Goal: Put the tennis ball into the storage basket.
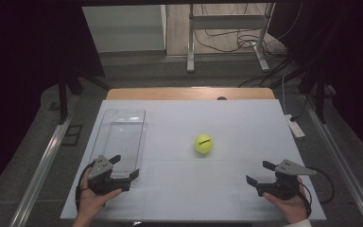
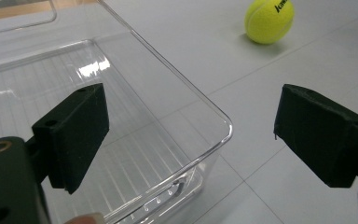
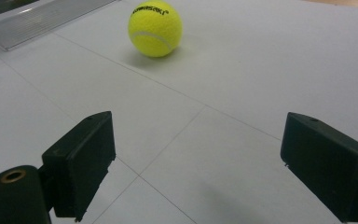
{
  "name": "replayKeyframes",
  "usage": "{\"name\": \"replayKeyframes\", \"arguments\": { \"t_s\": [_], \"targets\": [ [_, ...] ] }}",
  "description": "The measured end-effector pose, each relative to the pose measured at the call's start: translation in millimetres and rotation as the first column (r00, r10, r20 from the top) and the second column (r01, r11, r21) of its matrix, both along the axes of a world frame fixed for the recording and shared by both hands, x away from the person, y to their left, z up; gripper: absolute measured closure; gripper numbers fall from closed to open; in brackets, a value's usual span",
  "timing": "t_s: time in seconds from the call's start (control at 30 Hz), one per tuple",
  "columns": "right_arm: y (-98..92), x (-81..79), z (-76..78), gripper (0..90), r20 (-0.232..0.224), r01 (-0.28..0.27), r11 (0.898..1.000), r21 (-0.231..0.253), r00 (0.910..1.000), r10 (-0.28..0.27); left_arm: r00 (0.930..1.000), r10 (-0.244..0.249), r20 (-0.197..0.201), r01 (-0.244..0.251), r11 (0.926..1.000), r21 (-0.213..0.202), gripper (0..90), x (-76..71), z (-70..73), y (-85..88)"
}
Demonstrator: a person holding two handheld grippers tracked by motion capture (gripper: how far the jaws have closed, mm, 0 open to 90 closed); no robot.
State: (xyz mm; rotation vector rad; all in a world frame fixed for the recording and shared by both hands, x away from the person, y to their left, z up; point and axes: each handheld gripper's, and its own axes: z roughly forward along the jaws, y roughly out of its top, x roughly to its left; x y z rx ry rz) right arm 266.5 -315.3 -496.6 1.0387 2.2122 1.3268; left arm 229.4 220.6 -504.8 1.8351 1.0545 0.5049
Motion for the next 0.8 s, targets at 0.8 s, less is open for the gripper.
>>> {"name": "replayKeyframes", "arguments": {
  "t_s": [0.8],
  "targets": [
    [-1.7, 1.0, -3.8, 10.9, -0.007, -0.015, 1.000, 0.005, 0.9999, 0.015, 0.9999, 0.007, -0.012, -0.007, 1.0000, 0.003, 10.5, 0.4, 0.3, -1.9]
  ]
}}
